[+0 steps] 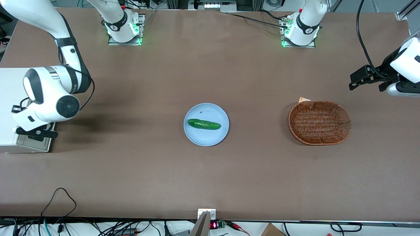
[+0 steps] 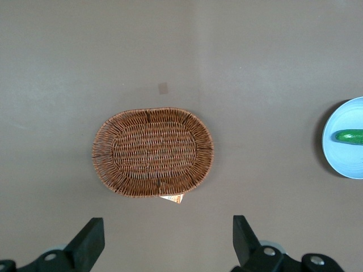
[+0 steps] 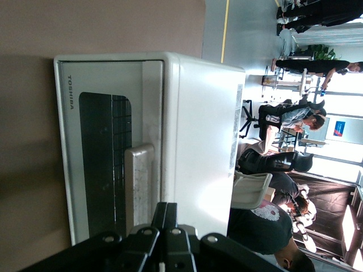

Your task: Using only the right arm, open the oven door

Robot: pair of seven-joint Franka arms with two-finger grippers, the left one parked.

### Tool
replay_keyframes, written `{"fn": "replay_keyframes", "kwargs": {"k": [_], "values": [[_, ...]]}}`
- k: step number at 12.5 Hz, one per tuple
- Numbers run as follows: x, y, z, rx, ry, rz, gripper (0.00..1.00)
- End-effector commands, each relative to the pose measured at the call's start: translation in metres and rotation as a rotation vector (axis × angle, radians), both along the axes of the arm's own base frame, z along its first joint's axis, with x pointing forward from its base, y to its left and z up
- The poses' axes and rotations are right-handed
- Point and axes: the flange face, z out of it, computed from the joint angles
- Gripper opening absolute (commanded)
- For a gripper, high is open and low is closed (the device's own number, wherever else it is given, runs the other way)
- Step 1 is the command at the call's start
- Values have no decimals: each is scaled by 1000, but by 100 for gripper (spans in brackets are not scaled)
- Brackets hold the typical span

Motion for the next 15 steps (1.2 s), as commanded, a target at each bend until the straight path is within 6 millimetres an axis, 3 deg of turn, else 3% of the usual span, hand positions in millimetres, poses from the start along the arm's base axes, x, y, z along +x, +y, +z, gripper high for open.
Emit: {"fn": "replay_keyframes", "kwargs": {"k": [1,15], "values": [[-13,-8,-17,-37,-30,22,0],[-17,-22,-52,-63,-58,-5,0]]}}
